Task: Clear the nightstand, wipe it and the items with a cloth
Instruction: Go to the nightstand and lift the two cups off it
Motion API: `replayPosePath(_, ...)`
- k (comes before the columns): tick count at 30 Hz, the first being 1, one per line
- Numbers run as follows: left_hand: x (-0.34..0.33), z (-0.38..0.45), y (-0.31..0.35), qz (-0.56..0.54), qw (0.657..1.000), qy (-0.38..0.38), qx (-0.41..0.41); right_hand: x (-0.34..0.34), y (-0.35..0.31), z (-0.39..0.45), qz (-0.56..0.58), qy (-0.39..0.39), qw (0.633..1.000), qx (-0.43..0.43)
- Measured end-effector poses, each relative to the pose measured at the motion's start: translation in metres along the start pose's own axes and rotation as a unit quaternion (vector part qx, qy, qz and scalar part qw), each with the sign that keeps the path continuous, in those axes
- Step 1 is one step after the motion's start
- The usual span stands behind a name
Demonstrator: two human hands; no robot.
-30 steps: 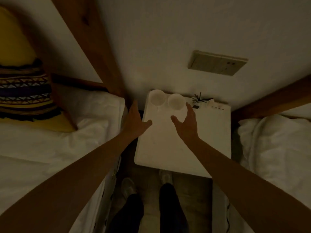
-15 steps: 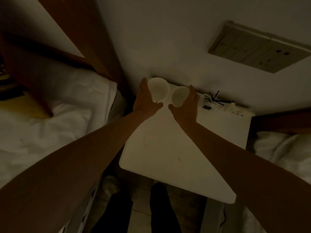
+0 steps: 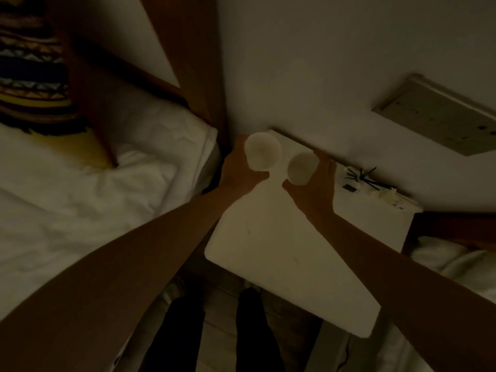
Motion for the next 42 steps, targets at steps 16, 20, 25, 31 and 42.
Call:
replayPosePath(16, 0.233, -0.137, -0.114, -0.042, 0.966, 0.232, 0.106, -0.162, -0.216, -0.089, 0.003, -0.202, 0.95, 0.237)
replayPosePath(20, 0.278, -0.19, -0.155, -0.048, 0.947, 0.281, 0.151, -0.21, -0.248, -0.123, -0.021, -0.266, 0.93, 0.251)
replayPosePath(25, 0.316, -0.244, -0.213, -0.092, 0.902, 0.362, 0.217, -0.277, -0.279, -0.169, -0.035, -0.344, 0.896, 0.278)
replayPosePath(31, 0.337, -0.289, -0.278, -0.134, 0.86, 0.41, 0.272, -0.359, -0.299, -0.226, -0.09, -0.409, 0.847, 0.328)
replayPosePath(42, 0.32, -0.283, -0.343, -0.168, 0.836, 0.426, 0.301, -0.432, -0.275, -0.25, -0.149, -0.437, 0.813, 0.354)
Point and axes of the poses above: each hand's wrist, its own z-axis towards the middle knuckle, its own x-axis out of the back of the hand, y = z × x, the point moved 2 cm from there along z, towards the middle knuckle, and after that the axes turned 5 degrees about -y, right-handed, at the moved point
